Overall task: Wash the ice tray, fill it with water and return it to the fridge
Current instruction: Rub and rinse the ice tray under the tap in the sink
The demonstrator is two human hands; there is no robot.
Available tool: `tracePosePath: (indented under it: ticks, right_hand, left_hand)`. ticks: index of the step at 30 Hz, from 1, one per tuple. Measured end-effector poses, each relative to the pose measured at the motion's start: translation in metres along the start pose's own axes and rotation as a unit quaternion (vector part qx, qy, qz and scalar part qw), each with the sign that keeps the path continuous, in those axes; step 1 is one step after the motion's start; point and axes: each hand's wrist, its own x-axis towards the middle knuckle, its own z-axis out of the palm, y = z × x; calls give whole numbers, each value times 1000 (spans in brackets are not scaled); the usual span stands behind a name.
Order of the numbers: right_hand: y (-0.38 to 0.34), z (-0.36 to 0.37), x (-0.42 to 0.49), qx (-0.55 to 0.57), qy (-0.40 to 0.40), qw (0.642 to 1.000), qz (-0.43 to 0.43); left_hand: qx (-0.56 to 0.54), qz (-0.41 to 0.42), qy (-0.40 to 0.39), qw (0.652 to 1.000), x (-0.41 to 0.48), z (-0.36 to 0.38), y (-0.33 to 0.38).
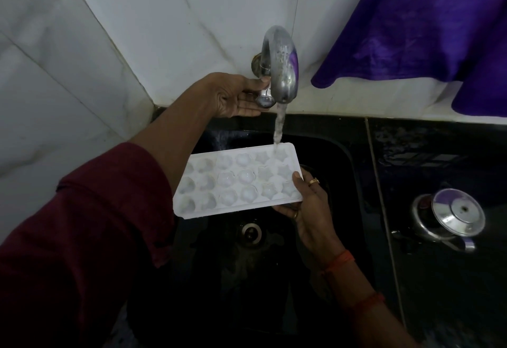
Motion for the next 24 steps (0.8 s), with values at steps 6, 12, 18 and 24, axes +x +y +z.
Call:
tracePosePath:
  ticks: [6, 12, 18, 24]
  right_hand:
    - [7, -1, 6, 5, 7, 1000, -1]
    - [2, -7, 13, 13, 25, 1000, -4]
    - [-6, -18, 14, 5, 25, 999, -21]
    - [-10, -34, 13, -2, 42, 999, -26]
  left_hand:
    - [31, -1, 7, 999, -1, 0, 2]
    - [42, -4, 13, 999, 1, 0, 2]
    - [54, -8, 11, 998, 5, 0, 3]
    - [60, -17, -6, 998, 7, -2, 4]
